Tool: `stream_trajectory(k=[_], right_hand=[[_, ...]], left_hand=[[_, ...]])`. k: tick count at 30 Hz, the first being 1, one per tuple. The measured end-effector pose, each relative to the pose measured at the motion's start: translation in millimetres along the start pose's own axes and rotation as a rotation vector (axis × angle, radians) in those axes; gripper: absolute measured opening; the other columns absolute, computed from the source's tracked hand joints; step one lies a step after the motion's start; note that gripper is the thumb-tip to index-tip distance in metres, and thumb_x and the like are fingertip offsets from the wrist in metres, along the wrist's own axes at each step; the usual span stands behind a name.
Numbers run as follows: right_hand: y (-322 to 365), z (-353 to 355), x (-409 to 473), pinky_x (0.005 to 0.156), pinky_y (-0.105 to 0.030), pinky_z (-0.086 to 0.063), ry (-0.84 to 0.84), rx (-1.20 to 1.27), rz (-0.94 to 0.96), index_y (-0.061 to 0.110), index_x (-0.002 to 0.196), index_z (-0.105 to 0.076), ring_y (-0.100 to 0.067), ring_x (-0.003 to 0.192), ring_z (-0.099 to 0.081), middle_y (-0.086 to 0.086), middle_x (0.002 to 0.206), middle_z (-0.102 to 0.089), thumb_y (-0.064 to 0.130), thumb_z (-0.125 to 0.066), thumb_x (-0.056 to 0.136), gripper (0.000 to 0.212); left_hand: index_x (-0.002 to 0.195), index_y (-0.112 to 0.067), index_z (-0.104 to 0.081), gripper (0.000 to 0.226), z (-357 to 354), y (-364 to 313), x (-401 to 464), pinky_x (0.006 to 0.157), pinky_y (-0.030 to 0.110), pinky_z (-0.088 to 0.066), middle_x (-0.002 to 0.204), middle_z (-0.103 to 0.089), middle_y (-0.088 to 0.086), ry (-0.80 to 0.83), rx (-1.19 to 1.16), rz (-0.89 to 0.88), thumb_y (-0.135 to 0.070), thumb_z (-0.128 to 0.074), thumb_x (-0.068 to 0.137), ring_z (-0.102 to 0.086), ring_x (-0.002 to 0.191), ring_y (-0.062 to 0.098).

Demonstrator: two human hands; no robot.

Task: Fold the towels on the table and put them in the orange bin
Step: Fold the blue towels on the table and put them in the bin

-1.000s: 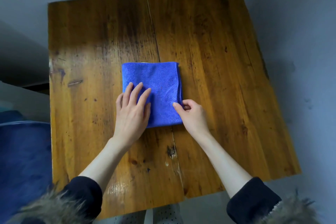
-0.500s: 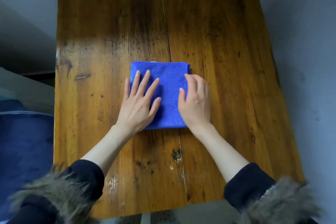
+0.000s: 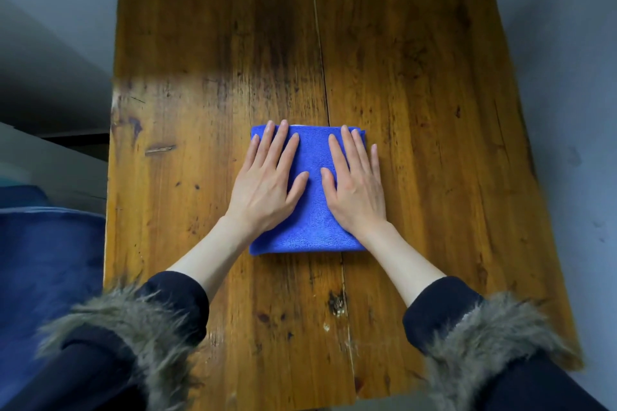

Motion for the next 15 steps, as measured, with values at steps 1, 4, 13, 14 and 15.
stream_trajectory(k=[1,4,13,14,15], right_hand=[[2,2,-2,0.118,-0.046,-0.005,-0.009,-0.004,0.002,0.009,0.146,-0.025,-0.024,0.145,-0.009,-0.012,0.155,-0.017,0.028,-0.035,0.098,0.053],[6,5,-19,0.116,-0.05,-0.011,-0.045,-0.02,0.01,0.007,0.144,-0.03,-0.027,0.143,-0.017,-0.014,0.153,-0.024,0.028,-0.032,0.097,0.052],[4,-1,-57,0.117,-0.046,-0.006,0.107,-0.029,-0.002,0.014,0.147,-0.024,-0.022,0.145,-0.006,-0.007,0.156,-0.015,0.031,-0.032,0.098,0.053],[4,1,-55,0.118,-0.043,-0.006,0.114,0.015,-0.002,0.014,0.147,-0.026,-0.02,0.145,-0.004,-0.006,0.156,-0.015,0.029,-0.035,0.098,0.052],[4,5,-54,0.118,-0.041,-0.007,0.111,0.07,-0.007,0.014,0.145,-0.03,-0.02,0.145,-0.006,-0.006,0.156,-0.017,0.026,-0.039,0.097,0.05]], left_hand=[[0.146,-0.006,-0.025,0.065,1,-1,-2,0.119,0.041,-0.003,0.156,-0.013,0.013,-0.003,-0.003,-0.004,-0.044,-0.026,0.094,-0.003,0.145,0.027],[0.144,-0.006,-0.03,0.062,0,-6,-20,0.117,0.045,-0.003,0.155,-0.017,0.014,-0.031,-0.013,0.006,-0.042,-0.028,0.094,-0.006,0.144,0.027],[0.138,-0.01,-0.042,0.048,-9,-14,-59,0.114,0.052,-0.019,0.151,-0.031,0.01,-0.016,-0.17,0.067,-0.028,-0.038,0.094,-0.016,0.142,0.032],[0.135,-0.007,-0.046,0.044,-5,-12,-57,0.114,0.049,-0.022,0.148,-0.035,0.012,-0.058,-0.257,0.073,-0.02,-0.044,0.093,-0.02,0.142,0.031],[0.132,-0.005,-0.049,0.041,-1,-10,-55,0.113,0.045,-0.025,0.145,-0.039,0.013,-0.112,-0.328,0.088,-0.012,-0.048,0.091,-0.027,0.139,0.031]])
Point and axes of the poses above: each hand's wrist, its own x-axis towards the middle knuckle, its own z-axis out of the back of the hand, y = z × x, the point moved 3 cm from there along x, towards the middle knuckle
